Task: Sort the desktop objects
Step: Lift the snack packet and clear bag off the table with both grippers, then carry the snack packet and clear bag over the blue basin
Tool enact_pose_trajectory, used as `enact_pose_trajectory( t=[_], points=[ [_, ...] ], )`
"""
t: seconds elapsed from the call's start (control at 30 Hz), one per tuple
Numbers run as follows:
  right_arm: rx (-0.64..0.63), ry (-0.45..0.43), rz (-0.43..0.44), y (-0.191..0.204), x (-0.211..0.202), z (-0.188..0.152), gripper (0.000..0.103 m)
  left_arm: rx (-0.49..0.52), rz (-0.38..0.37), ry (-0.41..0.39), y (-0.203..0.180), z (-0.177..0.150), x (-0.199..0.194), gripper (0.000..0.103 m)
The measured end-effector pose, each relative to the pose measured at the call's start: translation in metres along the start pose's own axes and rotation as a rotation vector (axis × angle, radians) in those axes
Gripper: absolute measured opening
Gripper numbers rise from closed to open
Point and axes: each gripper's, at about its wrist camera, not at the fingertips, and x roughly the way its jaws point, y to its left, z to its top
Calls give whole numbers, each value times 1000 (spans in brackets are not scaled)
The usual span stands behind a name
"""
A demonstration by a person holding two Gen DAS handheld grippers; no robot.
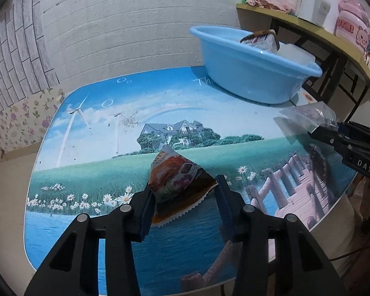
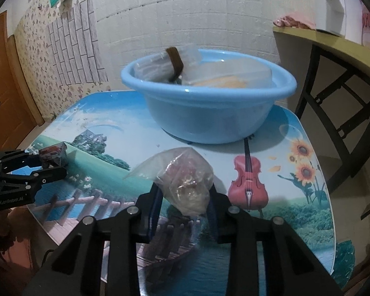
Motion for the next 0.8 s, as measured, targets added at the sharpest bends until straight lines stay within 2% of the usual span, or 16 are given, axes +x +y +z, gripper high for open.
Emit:
enact_pose_trajectory(
  t=[0.3,0.8],
  points=[
    [-26,-57,84,15,-21,11,32,-26,-24,-47,-3,18,-27,44],
    [-32,-152,160,22,-62,36,32,-27,-41,-136,-15,51,-64,44]
  ],
)
